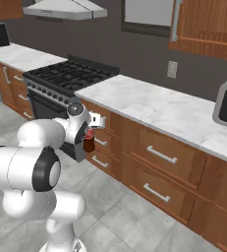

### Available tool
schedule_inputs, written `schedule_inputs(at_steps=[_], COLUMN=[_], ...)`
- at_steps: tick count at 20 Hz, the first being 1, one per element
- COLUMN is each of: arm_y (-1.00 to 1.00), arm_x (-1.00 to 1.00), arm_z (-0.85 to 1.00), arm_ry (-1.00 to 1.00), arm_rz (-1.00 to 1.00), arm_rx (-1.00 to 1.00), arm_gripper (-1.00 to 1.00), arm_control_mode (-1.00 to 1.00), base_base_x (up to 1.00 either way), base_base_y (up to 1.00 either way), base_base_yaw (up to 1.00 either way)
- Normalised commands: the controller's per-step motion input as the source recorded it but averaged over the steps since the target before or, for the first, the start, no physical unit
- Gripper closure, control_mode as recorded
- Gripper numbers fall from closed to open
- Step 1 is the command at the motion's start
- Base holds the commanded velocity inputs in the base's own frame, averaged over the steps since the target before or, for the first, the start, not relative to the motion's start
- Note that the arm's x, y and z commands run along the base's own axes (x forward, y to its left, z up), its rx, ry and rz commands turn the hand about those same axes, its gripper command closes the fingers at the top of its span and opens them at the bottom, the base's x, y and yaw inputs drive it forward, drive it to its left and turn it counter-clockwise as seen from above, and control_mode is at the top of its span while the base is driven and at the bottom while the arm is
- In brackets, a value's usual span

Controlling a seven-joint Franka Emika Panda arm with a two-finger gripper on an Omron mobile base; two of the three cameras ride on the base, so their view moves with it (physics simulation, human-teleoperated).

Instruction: Place the large bottle from the dining counter next to the other large bottle outside the sink, and place the small bottle from the dining counter next to the other small bottle inside the sink.

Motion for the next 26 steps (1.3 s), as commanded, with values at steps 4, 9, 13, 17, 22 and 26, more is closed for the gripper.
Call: schedule_inputs(at_steps=[4,9,13,17,22,26], arm_y=[0.00,0.00,0.00,0.00,0.00,0.00], arm_x=[0.00,0.00,0.00,0.00,0.00,0.00], arm_z=[0.00,0.00,0.00,0.00,0.00,0.00], arm_ry=[0.00,0.00,0.00,0.00,0.00,0.00], arm_rz=[0.00,0.00,0.00,0.00,0.00,0.00], arm_rx=[0.00,0.00,0.00,0.00,0.00,0.00], arm_gripper=[1.00,1.00,1.00,1.00,1.00,1.00], arm_control_mode=[1.00,1.00,1.00,1.00,1.00,1.00], base_base_x=[0.73,0.68,0.64,0.63,0.69,0.81], base_base_y=[0.04,0.24,0.32,0.31,0.17,0.00], base_base_yaw=[0.36,0.33,0.33,0.33,0.36,0.43])
